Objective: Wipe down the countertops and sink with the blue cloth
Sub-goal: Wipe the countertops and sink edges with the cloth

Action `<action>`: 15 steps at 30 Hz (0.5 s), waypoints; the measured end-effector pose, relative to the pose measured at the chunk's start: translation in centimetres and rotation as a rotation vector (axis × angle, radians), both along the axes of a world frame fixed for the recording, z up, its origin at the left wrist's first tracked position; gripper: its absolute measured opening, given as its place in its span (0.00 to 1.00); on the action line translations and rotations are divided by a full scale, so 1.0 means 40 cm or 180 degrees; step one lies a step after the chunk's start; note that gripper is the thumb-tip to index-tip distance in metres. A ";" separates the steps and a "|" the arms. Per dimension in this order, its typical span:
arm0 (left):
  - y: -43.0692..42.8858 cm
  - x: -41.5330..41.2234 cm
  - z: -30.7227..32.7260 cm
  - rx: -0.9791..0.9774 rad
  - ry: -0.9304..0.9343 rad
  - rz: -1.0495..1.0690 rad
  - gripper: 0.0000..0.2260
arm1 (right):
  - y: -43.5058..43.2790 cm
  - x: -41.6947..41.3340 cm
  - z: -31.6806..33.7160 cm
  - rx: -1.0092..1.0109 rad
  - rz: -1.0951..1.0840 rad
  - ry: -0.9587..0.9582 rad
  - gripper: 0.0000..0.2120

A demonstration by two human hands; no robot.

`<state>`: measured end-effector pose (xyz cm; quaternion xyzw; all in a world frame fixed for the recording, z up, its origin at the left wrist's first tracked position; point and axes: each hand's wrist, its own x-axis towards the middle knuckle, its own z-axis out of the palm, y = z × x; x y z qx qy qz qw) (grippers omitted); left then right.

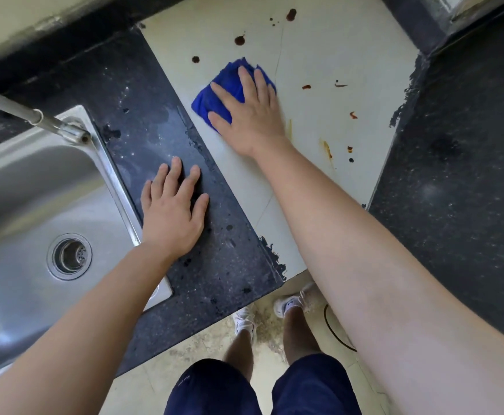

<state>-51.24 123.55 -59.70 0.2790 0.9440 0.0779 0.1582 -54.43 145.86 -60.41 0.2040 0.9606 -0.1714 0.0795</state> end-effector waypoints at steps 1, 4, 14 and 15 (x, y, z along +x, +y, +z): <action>0.001 0.000 0.000 -0.0010 -0.0002 -0.0008 0.24 | 0.004 0.010 -0.003 0.0004 -0.0016 0.0043 0.28; -0.004 -0.002 0.000 -0.0080 -0.0001 -0.0070 0.24 | -0.015 0.124 -0.016 0.0019 -0.0227 0.0270 0.27; -0.015 -0.008 -0.012 -0.0120 -0.0032 -0.0215 0.27 | -0.137 0.550 0.002 0.0043 -0.0388 -0.0195 0.27; -0.015 -0.007 -0.013 -0.0101 -0.0023 -0.0216 0.27 | -0.129 0.509 -0.001 0.0065 -0.0350 -0.0157 0.27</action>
